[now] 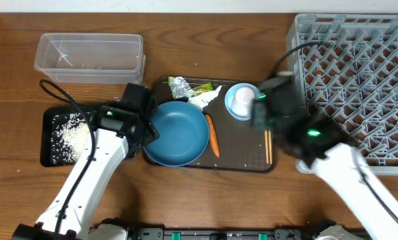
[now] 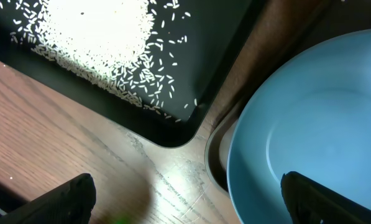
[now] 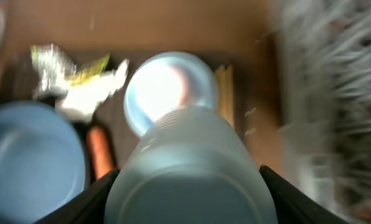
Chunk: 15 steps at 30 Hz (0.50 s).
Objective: Sort waste into correct bins and load items into the dishwasher rack
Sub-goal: 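Carry the light-blue cup right and place it in the dish rack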
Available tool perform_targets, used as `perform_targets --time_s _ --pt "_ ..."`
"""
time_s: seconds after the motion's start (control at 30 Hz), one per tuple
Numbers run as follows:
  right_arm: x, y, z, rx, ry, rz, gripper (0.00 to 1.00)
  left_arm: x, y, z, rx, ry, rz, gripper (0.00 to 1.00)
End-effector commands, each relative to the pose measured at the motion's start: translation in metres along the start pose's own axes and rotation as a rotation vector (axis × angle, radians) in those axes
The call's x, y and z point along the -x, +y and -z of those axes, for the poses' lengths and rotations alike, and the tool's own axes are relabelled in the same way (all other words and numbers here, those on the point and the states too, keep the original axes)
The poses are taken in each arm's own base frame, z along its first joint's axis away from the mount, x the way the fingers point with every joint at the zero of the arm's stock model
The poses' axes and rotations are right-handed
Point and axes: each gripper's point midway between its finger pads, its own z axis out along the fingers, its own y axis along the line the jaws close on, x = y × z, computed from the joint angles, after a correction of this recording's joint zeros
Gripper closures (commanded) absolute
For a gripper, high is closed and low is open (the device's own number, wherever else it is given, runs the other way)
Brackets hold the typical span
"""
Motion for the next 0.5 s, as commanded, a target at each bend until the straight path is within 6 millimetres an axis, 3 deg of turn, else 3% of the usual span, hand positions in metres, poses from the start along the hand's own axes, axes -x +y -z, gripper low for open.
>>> perform_targets --time_s 0.0,0.13,0.33,0.47 --pt "0.034 -0.049 0.024 -0.118 -0.095 -0.059 0.39 0.008 0.001 0.007 -0.004 -0.032 0.020 0.02" --pt "0.053 -0.116 0.038 -0.252 -0.143 -0.182 0.40 0.008 0.001 0.007 -0.004 -0.032 0.020 0.02" --pt "0.069 -0.202 0.037 -0.339 -0.190 -0.416 0.39 0.008 0.001 0.007 -0.004 -0.032 0.020 0.02" --pt "0.066 -0.268 0.034 -0.448 -0.206 -0.547 0.39 0.008 0.001 0.007 -0.004 -0.032 0.020 0.02"
